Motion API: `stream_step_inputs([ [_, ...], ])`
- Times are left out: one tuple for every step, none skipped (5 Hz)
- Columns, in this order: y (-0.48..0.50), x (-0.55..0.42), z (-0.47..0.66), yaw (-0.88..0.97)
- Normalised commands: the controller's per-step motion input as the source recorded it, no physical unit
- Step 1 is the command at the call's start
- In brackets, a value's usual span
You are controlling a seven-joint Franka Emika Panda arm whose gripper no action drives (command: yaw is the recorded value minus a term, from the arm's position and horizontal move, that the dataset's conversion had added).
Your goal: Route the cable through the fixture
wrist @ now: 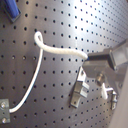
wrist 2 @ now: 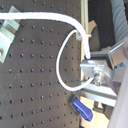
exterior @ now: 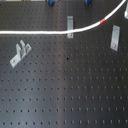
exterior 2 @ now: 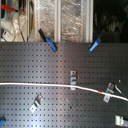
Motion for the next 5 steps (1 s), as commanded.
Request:
stream_step_inputs([
  [0.006,-0.007,0.03,0.0],
  [0.026,-0.038,0.0,0.0],
  [0.057,0.032,0.0,0.0],
  [-0.241,-0.409,0.17,-0.62],
  [0.0,0.0,0.01,-0.07],
])
